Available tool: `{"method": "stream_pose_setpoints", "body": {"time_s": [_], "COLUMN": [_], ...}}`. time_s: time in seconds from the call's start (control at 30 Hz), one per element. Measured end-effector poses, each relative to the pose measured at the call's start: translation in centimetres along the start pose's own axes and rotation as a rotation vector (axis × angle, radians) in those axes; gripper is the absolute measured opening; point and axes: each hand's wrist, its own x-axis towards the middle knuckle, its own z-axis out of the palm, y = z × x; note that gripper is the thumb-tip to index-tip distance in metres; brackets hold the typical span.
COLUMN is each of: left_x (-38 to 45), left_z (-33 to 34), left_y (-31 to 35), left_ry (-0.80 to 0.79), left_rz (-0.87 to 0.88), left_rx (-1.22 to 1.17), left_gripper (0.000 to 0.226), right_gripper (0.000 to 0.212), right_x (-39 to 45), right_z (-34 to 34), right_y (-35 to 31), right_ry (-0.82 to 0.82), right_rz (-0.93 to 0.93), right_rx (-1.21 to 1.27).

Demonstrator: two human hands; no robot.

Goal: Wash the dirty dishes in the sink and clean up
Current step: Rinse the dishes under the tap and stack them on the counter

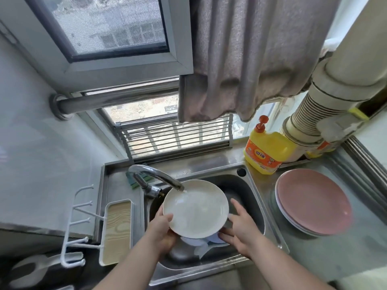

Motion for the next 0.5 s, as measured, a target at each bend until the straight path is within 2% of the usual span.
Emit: {"method": "stream_pose_setpoints", "body": {"time_s": [0.07, 0.1, 0.17, 0.2, 0.23, 0.3, 0.37, 0.43, 0.5], "left_x": [0.0, 0.1, 0.4, 0.1, 0.0, 0.0, 0.2, 0.6, 0.3], "left_z": [0.7, 1.0, 1.4, 1.8, 2.1, 2.6, 2.9, 2.9, 3.2], "left_y": [0.1, 0.2, 0.4, 0.5, 0.5, 0.1, -0.9, -1.7, -2.2], "left_ry": [0.06, 0.109, 0.167, 0.155, 0.151, 0.161, 0.194, 0.205, 0.162], "left_rz": [-0.028, -0.07, -0.171, -0.208, -0.241, -0.286, -0.307, -0.271, -0.206], "left_rx": [-0.034, -0.033, -0.041, -0.047, -0.055, -0.094, -0.142, -0.056, 0.1], "left_gripper": [0.043, 0.035, 0.026, 0.024, 0.025, 0.041, 0.066, 0.09, 0.094], "right_gripper": [0.053, 0.058, 0.063, 0.055, 0.041, 0.019, 0.012, 0.01, 0.006], "right_x": [-0.5, -0.2, 0.0, -0.1, 0.0, 0.0, 0.2, 0.9, 1.6], "right_z": [-0.8, -1.7, -3.5, -4.3, -4.9, -4.9, -4.2, -3.4, -2.7], "right_y": [-0.9, -1.0, -1.7, -2.2, -2.7, -3.8, -4.6, -5.4, -6.1], "right_ry": [-0.033, -0.026, -0.024, -0.03, -0.048, -0.155, -0.25, -0.246, -0.211], "right_rz": [-0.06, -0.111, -0.299, -0.4, -0.458, -0.471, -0.402, -0.365, -0.293], "right_rx": [-0.24, -0.412, -0.89, -1.111, -1.202, -1.053, -0.809, -0.647, -0.508]}}
